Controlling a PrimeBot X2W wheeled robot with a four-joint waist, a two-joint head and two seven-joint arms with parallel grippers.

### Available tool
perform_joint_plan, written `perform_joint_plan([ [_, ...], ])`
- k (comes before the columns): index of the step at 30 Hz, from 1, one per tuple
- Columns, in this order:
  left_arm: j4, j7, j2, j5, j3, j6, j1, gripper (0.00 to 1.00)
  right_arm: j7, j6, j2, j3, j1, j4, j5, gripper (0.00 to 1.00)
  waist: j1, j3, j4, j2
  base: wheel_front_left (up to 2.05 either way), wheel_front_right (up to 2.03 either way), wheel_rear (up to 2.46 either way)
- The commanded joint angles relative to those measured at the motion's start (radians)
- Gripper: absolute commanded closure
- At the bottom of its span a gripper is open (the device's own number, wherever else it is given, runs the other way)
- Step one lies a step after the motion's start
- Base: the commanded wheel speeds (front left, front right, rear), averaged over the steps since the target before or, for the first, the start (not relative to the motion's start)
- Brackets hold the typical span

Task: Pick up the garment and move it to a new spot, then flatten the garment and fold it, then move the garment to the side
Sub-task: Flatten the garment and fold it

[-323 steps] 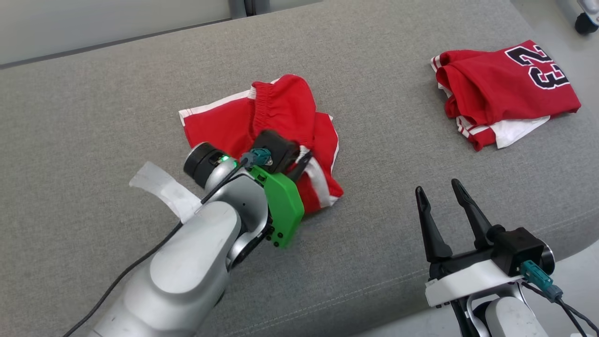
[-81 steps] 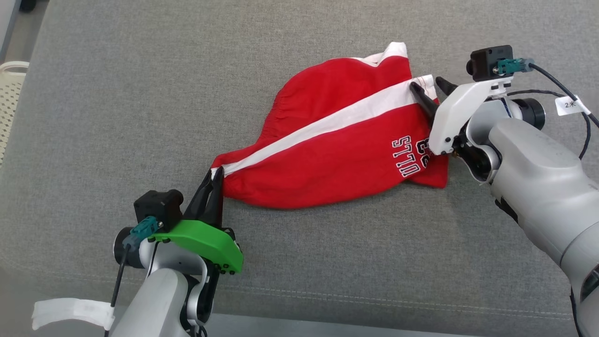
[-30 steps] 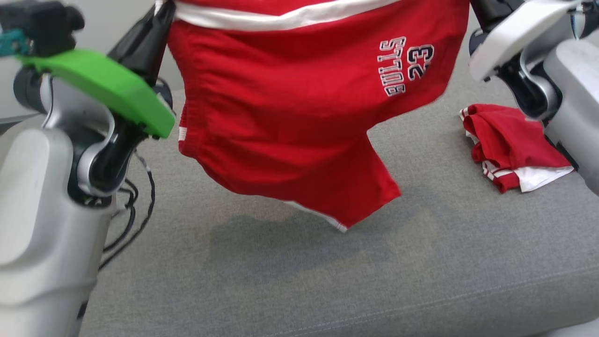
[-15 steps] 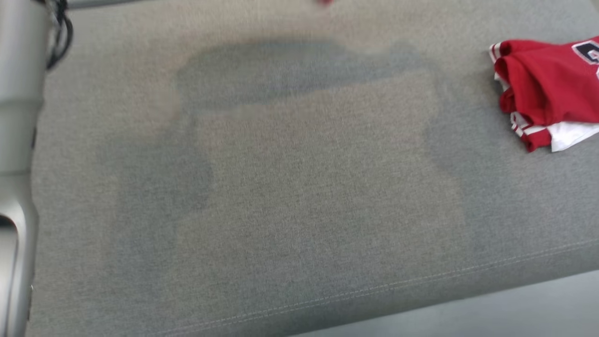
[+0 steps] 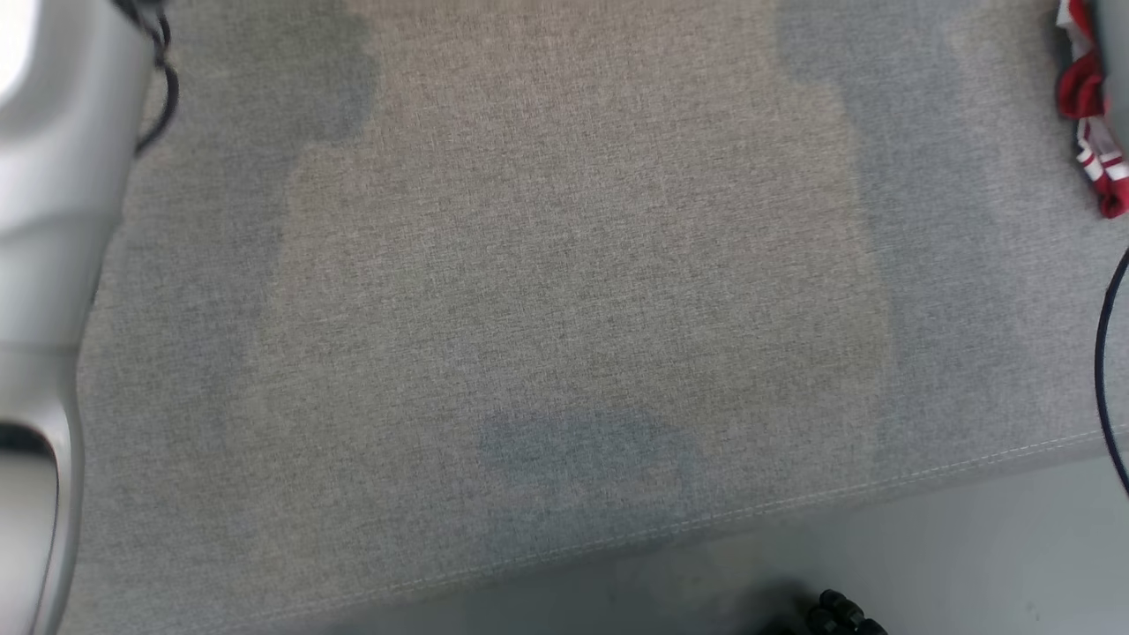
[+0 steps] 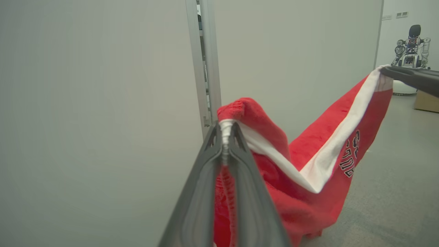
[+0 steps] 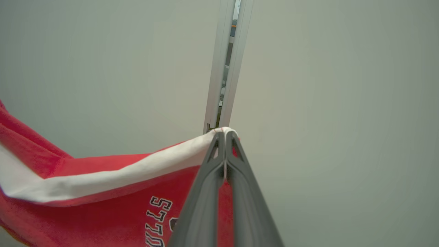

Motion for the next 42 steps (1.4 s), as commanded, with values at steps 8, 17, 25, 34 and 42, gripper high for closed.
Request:
perform_joint_plan([
  [8,-0.293,-0.003,0.122,-0.031,0.012,-0.002,0.41,1.0,-0.003,-0.001,-0.103,0.028,0.351,-0.224,0.04,1.0,-0.0003,-0.038,0.004,0.0,0.0,0.0,0.0],
  [17,-0.592,-0.003,0.121,0.117,0.089,0.001,0.948,1.0,-0.003,-0.001,-0.179,-0.075,0.849,-0.474,0.033,1.0,-0.0003,-0.199,0.016,0.0,0.0,0.0,0.0],
  [25,-0.637,-0.003,0.081,0.242,0.122,0.017,1.24,1.0,-0.003,-0.001,-0.151,-0.172,1.205,-0.64,-0.015,1.0,-0.0003,-0.349,0.01,0.0,0.0,0.0,0.0],
  [34,-0.675,-0.003,0.072,0.257,0.134,0.024,1.421,1.0,-0.003,-0.002,-0.146,-0.248,1.408,-0.699,-0.028,1.0,-0.0003,-0.459,0.015,0.0,0.0,0.0,0.0],
  [42,-0.64,0.063,0.038,0.193,0.077,0.009,1.373,1.0,0.077,-0.002,-0.121,-0.233,1.299,-0.599,-0.018,1.0,-0.0003,-0.444,0.055,0.0,0.0,0.0,0.0],
])
